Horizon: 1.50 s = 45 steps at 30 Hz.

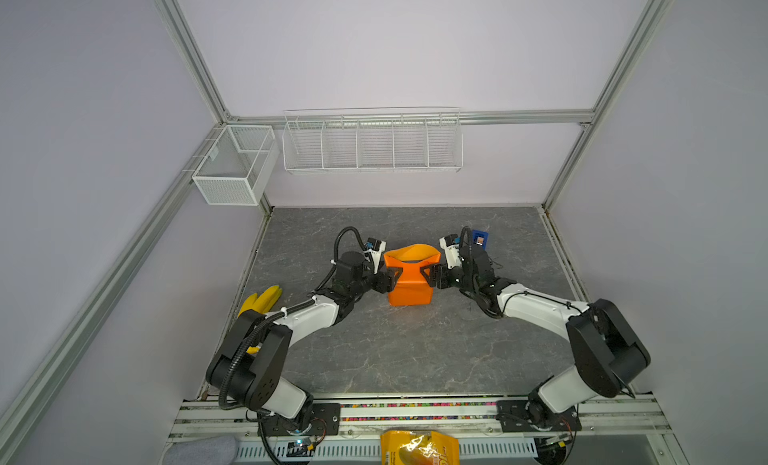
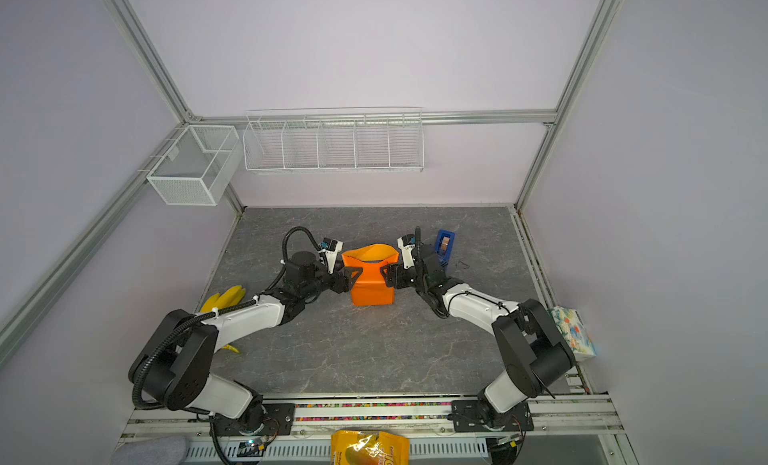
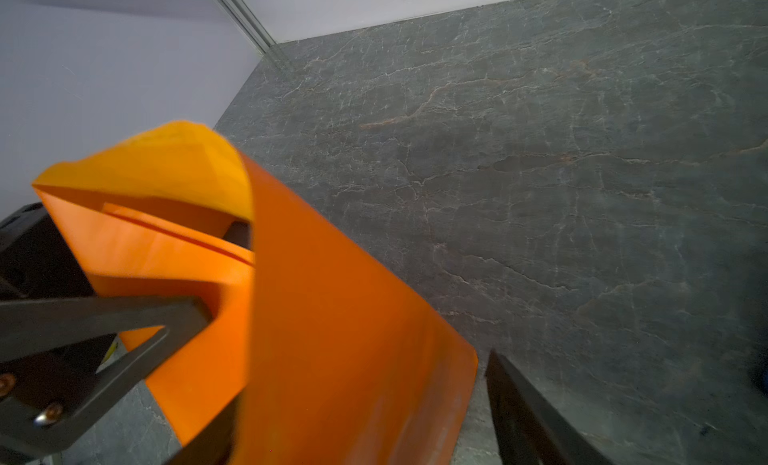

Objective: Wrap the gift box in paper

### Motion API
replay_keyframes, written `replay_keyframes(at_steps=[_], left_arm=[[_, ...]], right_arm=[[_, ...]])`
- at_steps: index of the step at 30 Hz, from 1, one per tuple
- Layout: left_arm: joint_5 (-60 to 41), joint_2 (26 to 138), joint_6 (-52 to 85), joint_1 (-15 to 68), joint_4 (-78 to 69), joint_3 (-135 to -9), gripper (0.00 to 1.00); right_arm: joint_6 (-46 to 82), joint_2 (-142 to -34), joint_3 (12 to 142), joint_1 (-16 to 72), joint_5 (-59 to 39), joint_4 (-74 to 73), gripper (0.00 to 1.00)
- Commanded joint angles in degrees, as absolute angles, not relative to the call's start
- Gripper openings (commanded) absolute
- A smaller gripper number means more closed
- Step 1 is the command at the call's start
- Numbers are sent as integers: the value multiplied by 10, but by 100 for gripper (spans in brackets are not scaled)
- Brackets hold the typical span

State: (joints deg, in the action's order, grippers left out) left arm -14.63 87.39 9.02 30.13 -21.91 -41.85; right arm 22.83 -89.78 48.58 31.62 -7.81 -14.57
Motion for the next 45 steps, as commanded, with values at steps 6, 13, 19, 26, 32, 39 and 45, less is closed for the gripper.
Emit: replay_keyframes(at_steps=[6, 13, 19, 26, 32, 39, 45], left_arm=[[-103, 903, 105, 306, -194, -437, 56], [-69, 903, 120, 318, -193, -437, 48], [-57, 899, 127, 325, -190, -437, 44], [-43, 898, 131, 329, -184, -433, 40], [-32, 897, 137, 335, -186, -433, 36], [-9, 899, 141, 351, -178, -441, 30], [11, 890, 143, 364, -164, -445, 24]], right_arm=[[269, -862, 489, 323, -47, -93, 86], [330, -852, 475, 361, 30, -118, 89], [368, -894, 483, 389, 81, -151, 87], [360, -947, 495, 391, 103, -170, 81], [353, -961, 484, 394, 120, -185, 67], [354, -964, 485, 401, 117, -172, 46], [360, -955, 485, 412, 135, -148, 32]])
